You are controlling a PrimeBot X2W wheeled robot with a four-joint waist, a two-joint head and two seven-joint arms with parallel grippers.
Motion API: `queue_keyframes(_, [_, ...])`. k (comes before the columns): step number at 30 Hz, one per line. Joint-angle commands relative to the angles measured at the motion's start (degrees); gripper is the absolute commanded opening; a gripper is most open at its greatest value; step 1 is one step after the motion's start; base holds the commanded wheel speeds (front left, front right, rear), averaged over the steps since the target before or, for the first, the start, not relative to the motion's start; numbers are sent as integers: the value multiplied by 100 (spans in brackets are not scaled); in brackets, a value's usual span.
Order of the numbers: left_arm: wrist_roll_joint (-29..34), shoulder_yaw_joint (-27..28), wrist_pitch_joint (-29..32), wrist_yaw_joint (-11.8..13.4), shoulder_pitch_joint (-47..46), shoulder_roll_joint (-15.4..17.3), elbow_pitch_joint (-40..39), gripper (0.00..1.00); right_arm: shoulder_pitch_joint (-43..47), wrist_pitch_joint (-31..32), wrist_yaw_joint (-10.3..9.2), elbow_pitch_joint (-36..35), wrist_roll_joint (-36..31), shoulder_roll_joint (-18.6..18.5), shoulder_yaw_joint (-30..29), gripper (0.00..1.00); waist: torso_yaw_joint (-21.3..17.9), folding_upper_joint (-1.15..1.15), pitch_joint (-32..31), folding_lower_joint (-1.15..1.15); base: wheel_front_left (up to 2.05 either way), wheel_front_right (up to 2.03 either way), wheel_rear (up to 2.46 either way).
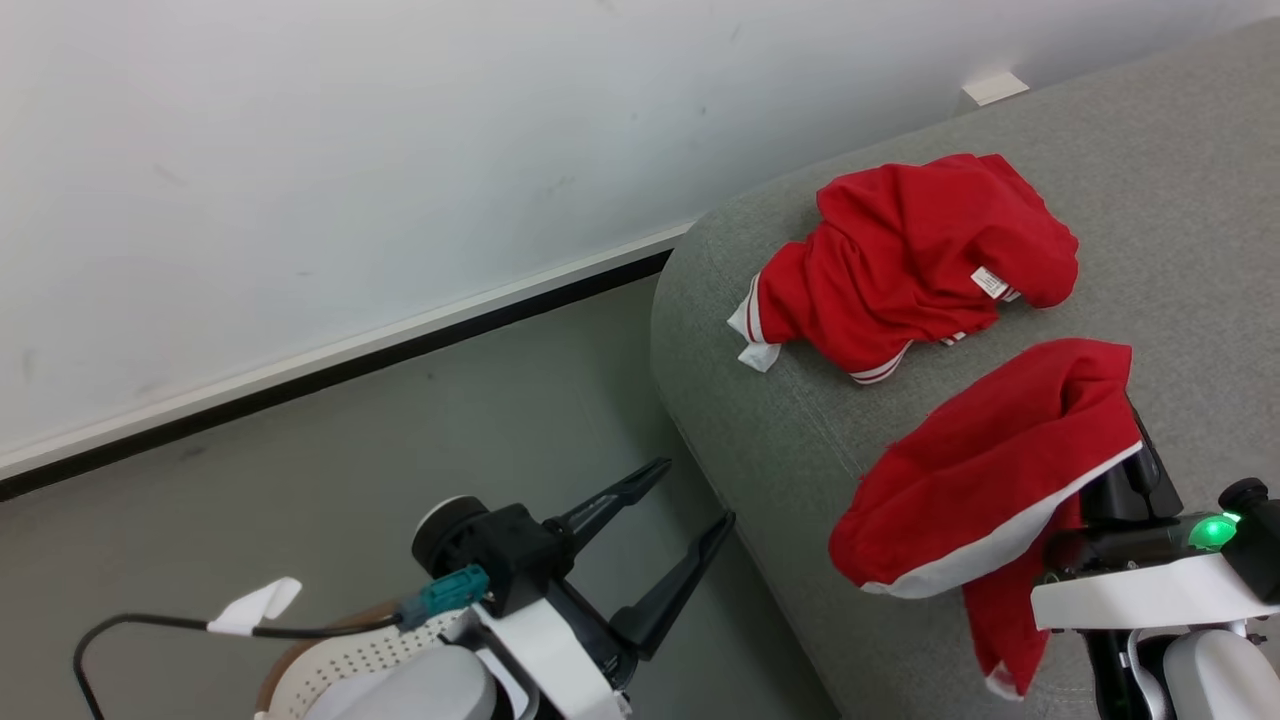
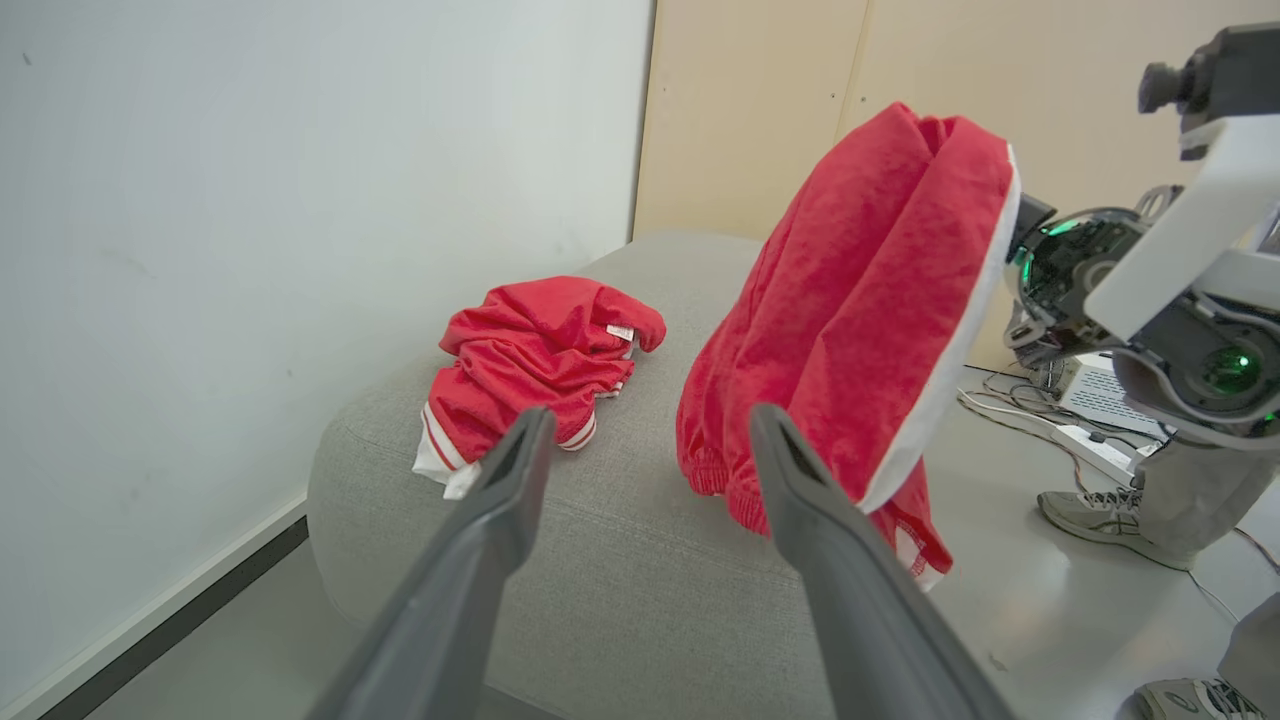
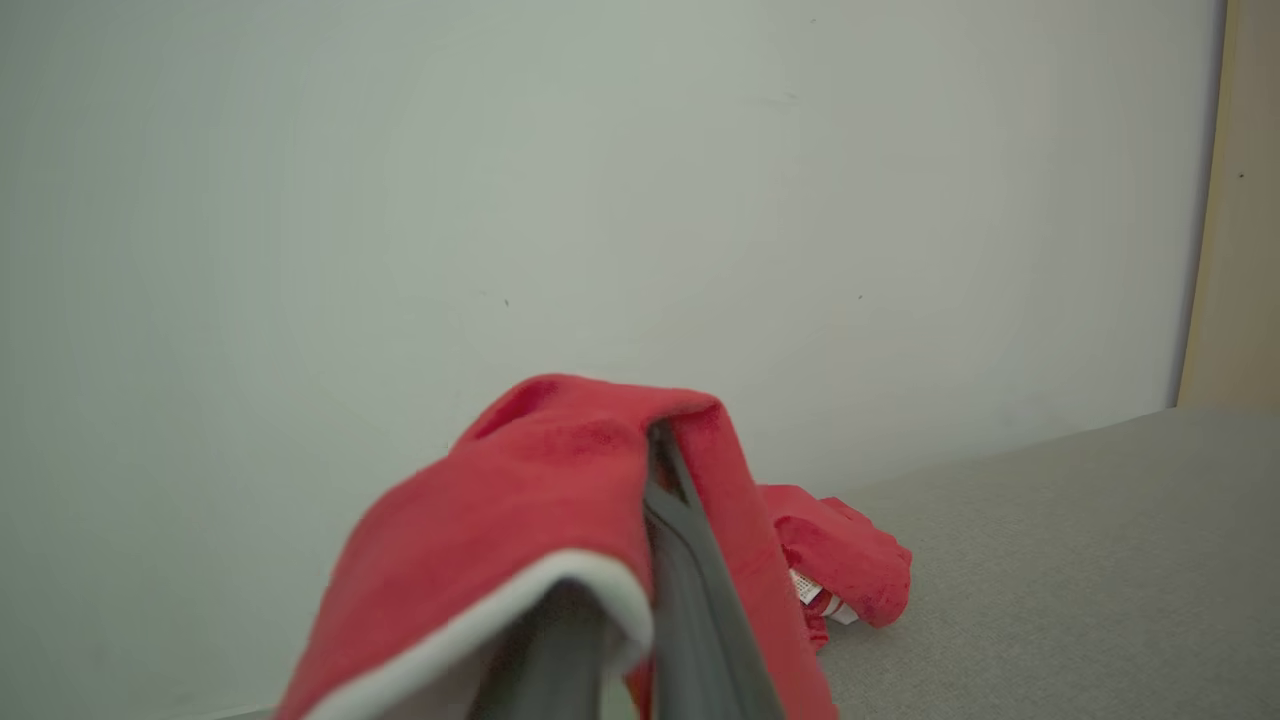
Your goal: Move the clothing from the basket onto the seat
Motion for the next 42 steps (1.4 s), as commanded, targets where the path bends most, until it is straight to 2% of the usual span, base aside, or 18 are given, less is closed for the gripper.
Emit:
queue_keyframes(1, [95,26,-1,-10,69,-9,20,100,-4,-1,-13,-31,31,-21,-9,0,-21,0,16,-1,0,0,0])
queue_keyframes(6, [164,42,-1,-36,-26,0,-22,100,-261,35,-13,-6,191,-158,-75,0,22,0,167,-1,0,0,0])
queue_keyframes(14, [202,5,30,-59,-182,280,-205,100,-1150,393,-13,122,429,-631,-506,0,303,0,755,-1,0,0,0])
queue_keyframes(20, [161,70,112,-79,-337,726,-529,100,-1994,785,-14,185,279,-996,-1108,0,660,0,1457,-1,0,0,0])
queue_keyframes(25, [106,126,154,-91,-416,1058,-765,100,-2696,1107,-13,555,92,-1237,-1865,0,958,0,1957,-1,0,0,0])
queue_keyframes(29, [45,195,122,-89,-464,1198,-925,100,-3181,1220,-13,957,-308,-1349,-2468,0,1196,0,2312,-1,0,0,0])
queue_keyframes(33, [48,228,93,-93,-527,1261,-1013,100,-3321,1423,-13,1539,-972,-1298,-2617,0,1409,0,2649,-1,0,0,0])
queue_keyframes(36, [75,221,68,-91,-615,1258,-1059,100,-3204,1589,-14,2054,-1478,-1364,-2725,0,1574,0,2825,-1,0,0,0])
queue_keyframes(42, [24,299,28,-98,-726,1257,-1011,100,-2957,2220,-13,3167,-2073,-1304,-3203,0,1796,0,2982,-1,0,0,0])
